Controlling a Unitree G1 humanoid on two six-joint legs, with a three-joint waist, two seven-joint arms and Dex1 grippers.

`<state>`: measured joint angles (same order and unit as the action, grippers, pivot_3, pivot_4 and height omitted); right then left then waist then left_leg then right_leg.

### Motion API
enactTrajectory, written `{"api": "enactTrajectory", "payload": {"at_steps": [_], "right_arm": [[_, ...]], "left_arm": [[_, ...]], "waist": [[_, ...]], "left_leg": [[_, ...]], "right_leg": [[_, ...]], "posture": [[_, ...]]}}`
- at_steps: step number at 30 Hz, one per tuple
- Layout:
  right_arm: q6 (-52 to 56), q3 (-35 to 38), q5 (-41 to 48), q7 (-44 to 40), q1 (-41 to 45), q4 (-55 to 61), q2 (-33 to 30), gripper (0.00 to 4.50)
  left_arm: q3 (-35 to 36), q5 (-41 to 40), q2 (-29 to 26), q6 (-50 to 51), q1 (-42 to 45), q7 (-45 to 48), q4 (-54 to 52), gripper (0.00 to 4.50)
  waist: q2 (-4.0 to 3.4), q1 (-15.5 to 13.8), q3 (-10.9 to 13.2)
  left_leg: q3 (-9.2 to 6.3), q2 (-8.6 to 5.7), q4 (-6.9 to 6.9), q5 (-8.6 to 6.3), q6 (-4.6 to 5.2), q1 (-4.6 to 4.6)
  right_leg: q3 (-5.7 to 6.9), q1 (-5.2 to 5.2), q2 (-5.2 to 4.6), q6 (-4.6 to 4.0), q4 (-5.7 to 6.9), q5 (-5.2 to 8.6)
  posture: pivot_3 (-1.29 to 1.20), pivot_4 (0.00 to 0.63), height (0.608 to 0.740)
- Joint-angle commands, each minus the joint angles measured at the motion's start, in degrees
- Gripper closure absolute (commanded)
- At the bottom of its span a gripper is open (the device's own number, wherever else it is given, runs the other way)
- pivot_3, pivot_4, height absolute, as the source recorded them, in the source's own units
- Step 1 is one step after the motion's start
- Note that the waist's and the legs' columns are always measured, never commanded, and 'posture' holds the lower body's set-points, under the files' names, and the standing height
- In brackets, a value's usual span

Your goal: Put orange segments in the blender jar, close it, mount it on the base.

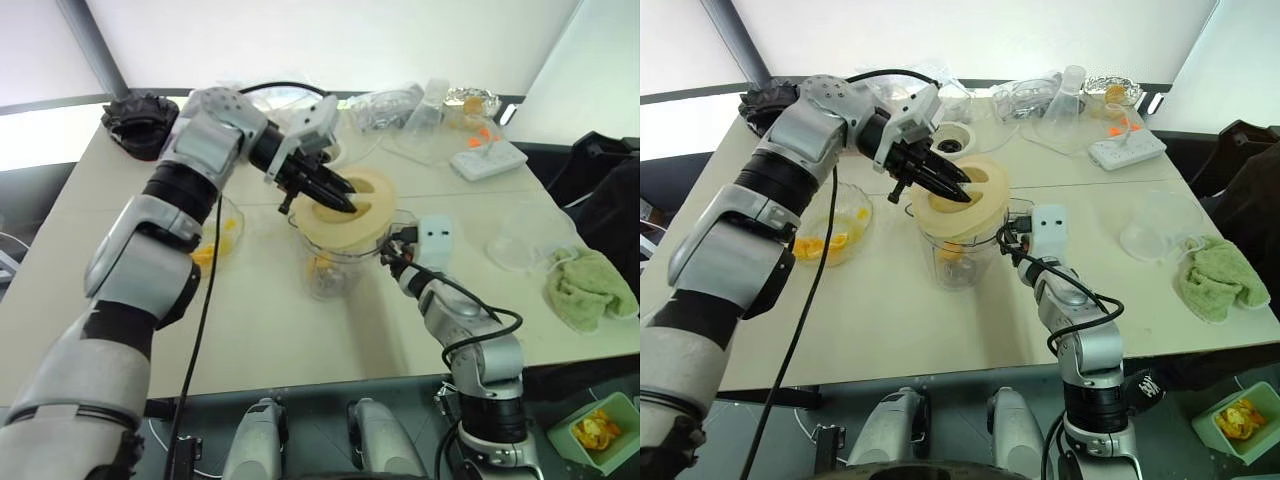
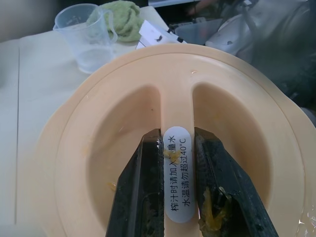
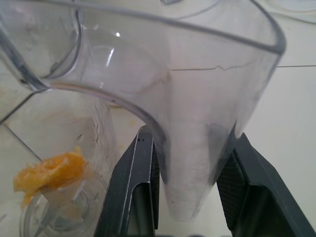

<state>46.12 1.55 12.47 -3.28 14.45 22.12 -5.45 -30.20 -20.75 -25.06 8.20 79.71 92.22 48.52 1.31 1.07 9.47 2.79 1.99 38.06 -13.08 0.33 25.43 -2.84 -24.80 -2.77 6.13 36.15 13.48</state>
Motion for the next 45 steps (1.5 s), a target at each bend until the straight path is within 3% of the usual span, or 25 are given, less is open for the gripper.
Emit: {"api": "enactTrajectory", "payload": {"at_steps": [1, 14, 28, 35, 45], "right_arm": [[-0.6, 1.7, 1.3, -0.1, 1.7, 2.3, 0.4, 3.31], [-3.4, 1.2, 2.7, -1.1, -0.3, 6.1, 2.1, 3.31], [-3.0, 3.0, 4.0, -1.7, 0.6, 8.8, 2.5, 3.31], [-2.4, 3.1, 3.7, -1.2, -0.1, 10.4, 2.8, 3.31], [-3.0, 2.5, 3.5, -1.3, -0.3, 10.3, 3.0, 3.31]], "left_arm": [[-1.6, -0.8, -1.3, -0.5, -0.9, 0.3, -2.7, 4.24], [1.0, 11.5, 2.8, -11.8, -2.4, 0.3, 7.6, 4.24], [2.2, 18.3, 4.0, -10.7, -4.9, -1.0, 10.2, 4.24], [2.0, 21.0, 2.2, -5.7, -11.4, -4.4, 0.2, 4.24], [2.5, 20.8, -0.4, 11.7, -19.5, -11.5, -17.8, 4.24]], "waist": [[0.00, 0.0, 0.0], [-0.01, -0.4, 0.0], [-0.01, -0.5, 0.0], [-0.05, -0.4, -0.1], [-0.10, -0.5, -0.3]], "left_leg": [[0.00, 0.00, 0.00, 0.00, 0.00, -0.01], [0.00, -0.03, 0.05, 0.00, 0.00, -0.03], [-0.02, -0.04, 0.12, 0.00, 0.00, -0.08], [-0.04, -0.03, 0.13, 0.00, 0.00, -0.16], [-0.03, -0.05, 0.13, 0.00, 0.00, -0.34]], "right_leg": [[0.00, 0.00, 0.00, 0.00, 0.00, 0.00], [0.00, 0.07, -0.02, -0.01, -0.01, 0.00], [0.00, 0.16, -0.03, -0.01, -0.01, 0.00], [0.01, 0.26, -0.06, -0.01, -0.01, 0.00], [0.01, 0.45, -0.10, -0.02, -0.02, 0.00]], "posture": [[0.00, 0.150, 0.740], [0.00, 0.150, 0.740], [0.00, 0.150, 0.740], [0.00, 0.150, 0.740], [0.00, 0.150, 0.740]]}}
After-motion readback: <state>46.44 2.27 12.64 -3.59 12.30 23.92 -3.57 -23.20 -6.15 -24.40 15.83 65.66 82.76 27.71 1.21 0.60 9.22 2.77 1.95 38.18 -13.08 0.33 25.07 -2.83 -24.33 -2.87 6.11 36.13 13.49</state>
